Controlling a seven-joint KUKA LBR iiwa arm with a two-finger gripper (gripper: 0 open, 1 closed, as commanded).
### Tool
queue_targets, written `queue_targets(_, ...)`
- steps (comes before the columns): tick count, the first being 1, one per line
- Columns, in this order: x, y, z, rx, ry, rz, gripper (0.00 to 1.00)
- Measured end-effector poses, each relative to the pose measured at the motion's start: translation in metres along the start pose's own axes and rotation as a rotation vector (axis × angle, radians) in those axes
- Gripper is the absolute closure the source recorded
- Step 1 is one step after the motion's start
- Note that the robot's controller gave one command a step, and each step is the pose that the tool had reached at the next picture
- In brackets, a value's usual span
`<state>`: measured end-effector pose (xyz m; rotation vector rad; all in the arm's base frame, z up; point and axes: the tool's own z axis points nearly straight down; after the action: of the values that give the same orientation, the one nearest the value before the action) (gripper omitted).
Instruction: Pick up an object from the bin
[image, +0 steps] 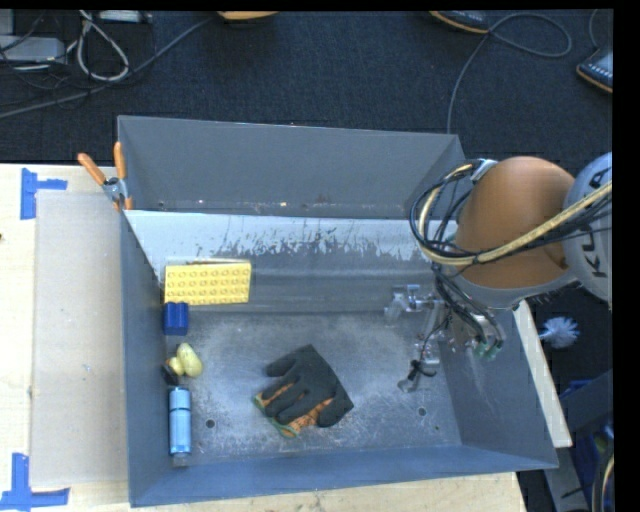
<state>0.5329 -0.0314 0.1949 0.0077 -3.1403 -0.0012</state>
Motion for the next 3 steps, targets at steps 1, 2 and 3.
queue_targets(1, 0.004, 0.010, 0.009, 0.000, 0.001, 0.008, 0.00)
queue_targets(2, -0.037, -0.020, 0.044, 0.000, -0.001, 0.021, 0.00)
queue_targets(3, 0.024, -0.044, 0.061, -0.001, 0.001, 0.006, 0.00)
